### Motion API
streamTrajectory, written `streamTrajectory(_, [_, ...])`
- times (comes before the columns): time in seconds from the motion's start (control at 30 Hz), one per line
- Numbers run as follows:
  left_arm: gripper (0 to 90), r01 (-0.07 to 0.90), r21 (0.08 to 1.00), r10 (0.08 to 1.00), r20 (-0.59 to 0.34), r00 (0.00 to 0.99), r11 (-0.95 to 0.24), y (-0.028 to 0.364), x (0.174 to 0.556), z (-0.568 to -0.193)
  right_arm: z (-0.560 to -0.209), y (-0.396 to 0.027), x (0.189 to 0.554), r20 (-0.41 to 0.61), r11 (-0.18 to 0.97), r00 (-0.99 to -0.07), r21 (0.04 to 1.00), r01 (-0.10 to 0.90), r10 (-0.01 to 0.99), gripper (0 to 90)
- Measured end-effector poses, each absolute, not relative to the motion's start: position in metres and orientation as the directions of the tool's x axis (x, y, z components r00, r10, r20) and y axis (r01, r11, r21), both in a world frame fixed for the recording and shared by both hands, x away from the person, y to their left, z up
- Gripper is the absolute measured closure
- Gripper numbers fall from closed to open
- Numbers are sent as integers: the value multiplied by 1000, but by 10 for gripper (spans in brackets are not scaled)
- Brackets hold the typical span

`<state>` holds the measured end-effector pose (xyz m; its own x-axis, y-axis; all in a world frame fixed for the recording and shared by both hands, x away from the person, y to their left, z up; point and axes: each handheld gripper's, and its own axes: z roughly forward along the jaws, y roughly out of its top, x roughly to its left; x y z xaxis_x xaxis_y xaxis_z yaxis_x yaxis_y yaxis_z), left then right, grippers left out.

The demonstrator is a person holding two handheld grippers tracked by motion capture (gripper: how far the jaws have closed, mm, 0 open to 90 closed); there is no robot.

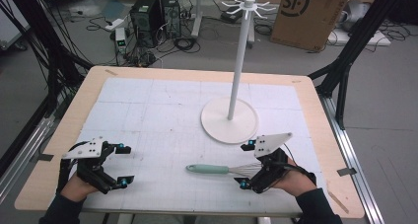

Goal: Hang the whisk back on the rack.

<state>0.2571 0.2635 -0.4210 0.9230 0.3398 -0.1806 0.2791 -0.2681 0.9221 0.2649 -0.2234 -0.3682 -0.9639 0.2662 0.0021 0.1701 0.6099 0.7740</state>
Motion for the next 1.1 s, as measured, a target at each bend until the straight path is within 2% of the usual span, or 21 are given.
streamTrajectory(0.5, [17, 284, 917, 332, -185, 925, -281, 261, 257, -423, -377, -185, 278, 18, 713, -981, 684, 155, 195, 0])
streamTrajectory(1.1, [17, 295, 908, 324, -195, 926, -297, 259, 258, -425, -399, -164, 290, 21, 810, -982, 561, 168, 189, 3])
